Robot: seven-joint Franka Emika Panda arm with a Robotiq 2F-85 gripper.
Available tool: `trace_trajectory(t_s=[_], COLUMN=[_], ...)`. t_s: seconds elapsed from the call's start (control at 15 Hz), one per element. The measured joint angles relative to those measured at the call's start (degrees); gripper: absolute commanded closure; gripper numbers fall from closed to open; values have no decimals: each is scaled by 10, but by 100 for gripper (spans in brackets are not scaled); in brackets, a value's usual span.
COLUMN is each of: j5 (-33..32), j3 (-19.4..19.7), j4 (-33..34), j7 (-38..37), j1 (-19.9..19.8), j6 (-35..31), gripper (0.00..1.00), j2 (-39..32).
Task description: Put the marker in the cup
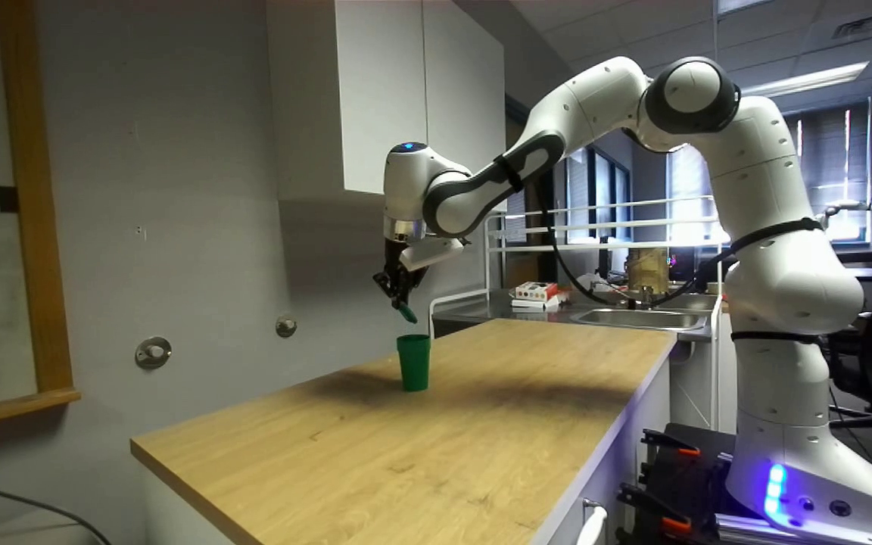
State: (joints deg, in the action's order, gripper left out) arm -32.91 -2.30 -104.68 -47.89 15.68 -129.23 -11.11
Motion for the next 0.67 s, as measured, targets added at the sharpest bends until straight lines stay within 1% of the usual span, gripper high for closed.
trace_trajectory(t_s=[0.27,0.67], j5=[-11,-12], j3=[-4,-15], j4=[-17,-35], j7=[-15,-24], j1=[0,0], j6=[0,0], gripper=[93,93], j2=[14,9])
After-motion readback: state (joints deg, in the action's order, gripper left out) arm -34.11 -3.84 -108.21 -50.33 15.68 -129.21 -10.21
